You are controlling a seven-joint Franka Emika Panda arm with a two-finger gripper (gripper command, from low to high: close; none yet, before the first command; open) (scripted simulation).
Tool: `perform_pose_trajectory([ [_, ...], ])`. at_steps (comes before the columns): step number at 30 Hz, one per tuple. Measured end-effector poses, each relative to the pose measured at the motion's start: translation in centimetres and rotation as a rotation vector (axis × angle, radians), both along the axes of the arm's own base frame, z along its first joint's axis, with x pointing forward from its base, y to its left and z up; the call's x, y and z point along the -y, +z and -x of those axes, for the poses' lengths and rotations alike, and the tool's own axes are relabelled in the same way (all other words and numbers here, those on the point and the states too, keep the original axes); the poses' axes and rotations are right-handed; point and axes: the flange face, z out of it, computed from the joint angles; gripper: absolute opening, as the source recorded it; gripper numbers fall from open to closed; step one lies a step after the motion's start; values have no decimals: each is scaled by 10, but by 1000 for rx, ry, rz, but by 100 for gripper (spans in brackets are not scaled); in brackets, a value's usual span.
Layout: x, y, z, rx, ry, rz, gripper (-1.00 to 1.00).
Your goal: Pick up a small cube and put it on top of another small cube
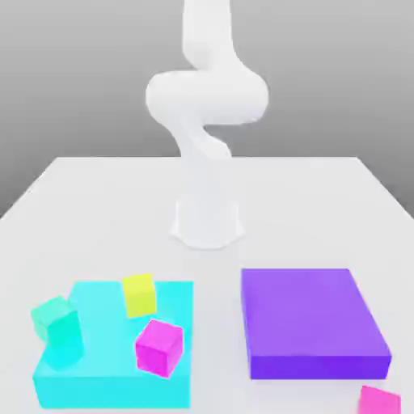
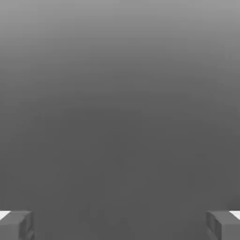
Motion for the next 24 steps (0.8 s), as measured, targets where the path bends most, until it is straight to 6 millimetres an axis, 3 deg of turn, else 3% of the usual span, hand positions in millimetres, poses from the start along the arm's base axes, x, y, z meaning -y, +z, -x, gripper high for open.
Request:
perform_pose_trajectory([
  [6,-36,-73,-70,-138,202,78,0],
  [12,-81,-159,-120,-265,402,158,0],
  [18,-134,-256,-148,-385,612,245,0],
  [24,-178,-361,-155,-501,815,333,0],
])
